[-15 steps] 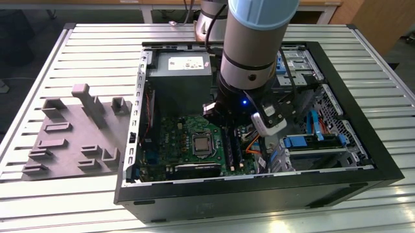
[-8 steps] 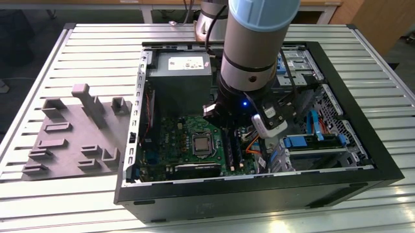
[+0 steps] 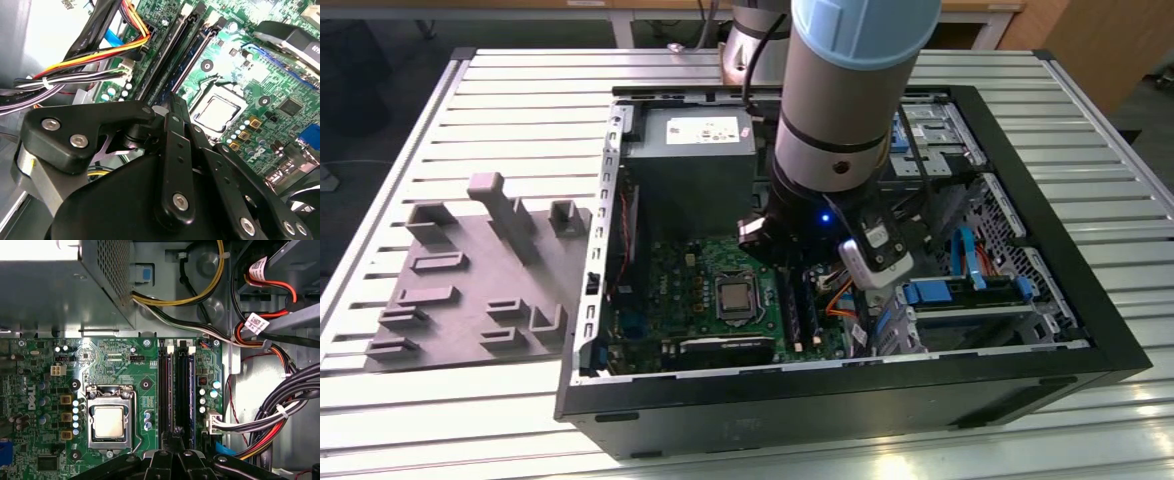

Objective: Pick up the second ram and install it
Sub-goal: 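Press down the second ram until it locks into place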

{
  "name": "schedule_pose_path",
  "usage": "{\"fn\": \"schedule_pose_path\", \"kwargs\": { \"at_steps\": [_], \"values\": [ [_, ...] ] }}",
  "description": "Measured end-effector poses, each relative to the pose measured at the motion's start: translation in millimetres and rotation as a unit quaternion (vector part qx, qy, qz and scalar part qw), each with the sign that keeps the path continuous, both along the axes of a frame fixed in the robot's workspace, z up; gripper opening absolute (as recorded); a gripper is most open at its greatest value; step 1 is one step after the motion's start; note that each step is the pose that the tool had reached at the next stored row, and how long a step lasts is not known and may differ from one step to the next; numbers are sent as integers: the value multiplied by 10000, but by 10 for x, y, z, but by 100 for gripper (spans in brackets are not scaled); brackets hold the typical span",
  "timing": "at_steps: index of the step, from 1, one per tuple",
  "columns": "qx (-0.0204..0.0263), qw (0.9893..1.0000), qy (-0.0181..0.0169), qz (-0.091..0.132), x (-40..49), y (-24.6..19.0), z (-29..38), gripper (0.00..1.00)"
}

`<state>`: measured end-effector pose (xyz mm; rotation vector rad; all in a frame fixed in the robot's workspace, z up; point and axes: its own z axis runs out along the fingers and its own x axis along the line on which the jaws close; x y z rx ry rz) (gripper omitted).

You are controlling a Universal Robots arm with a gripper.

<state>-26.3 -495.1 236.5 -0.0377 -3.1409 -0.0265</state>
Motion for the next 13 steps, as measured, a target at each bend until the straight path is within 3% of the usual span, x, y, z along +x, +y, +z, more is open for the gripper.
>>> {"fn": "schedule_pose_path", "kwargs": {
  "at_steps": [13],
  "values": [
    [0,10000,0,0,0,-56,0,11]
  ]
}}
